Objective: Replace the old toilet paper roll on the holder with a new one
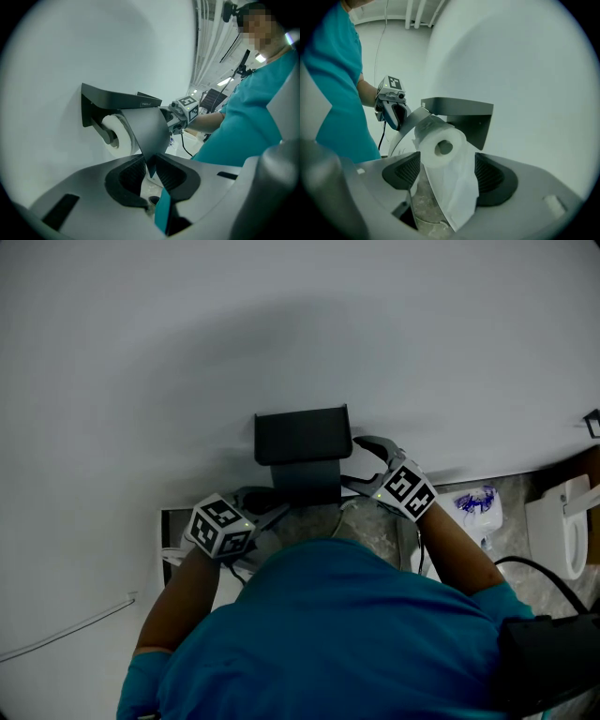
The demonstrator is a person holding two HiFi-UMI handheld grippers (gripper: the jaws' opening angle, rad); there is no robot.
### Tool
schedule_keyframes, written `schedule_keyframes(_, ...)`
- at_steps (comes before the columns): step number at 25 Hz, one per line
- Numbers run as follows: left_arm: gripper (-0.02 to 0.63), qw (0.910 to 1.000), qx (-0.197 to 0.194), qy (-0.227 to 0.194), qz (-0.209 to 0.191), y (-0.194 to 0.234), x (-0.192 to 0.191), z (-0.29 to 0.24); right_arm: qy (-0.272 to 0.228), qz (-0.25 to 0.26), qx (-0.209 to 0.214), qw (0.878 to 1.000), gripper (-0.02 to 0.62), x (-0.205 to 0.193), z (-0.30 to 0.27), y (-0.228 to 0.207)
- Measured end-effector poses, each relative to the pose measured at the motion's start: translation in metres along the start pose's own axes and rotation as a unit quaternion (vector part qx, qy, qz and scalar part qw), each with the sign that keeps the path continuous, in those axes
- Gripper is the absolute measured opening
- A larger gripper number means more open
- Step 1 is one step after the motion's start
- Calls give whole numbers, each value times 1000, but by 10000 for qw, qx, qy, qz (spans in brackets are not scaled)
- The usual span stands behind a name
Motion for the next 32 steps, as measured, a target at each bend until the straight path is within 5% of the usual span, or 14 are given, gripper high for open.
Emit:
schedule_keyframes(16, 64, 9955, 786, -154, -504, 38, -6, -29, -29, -441, -484, 9979, 351, -15, 59, 1)
schedule_keyframes(25, 67, 9963, 655, -406, -374, 32, -11, -28, -253, -358, -452, 9980, 351, 0, 70, -1)
schedule_keyframes(32, 140, 9945, 718, -751, -89, 27, -25, -4, -496, -396, -341, 9974, 351, 22, 70, -5)
Point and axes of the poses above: the fingertips, and each gripper's own axes: z backward along the fingers, y to its left, x out of its top, the point moved 10 cm from there along z, backward along the fingers, and after that the axes turned 4 degrees about -x, right-handed, at the moved point
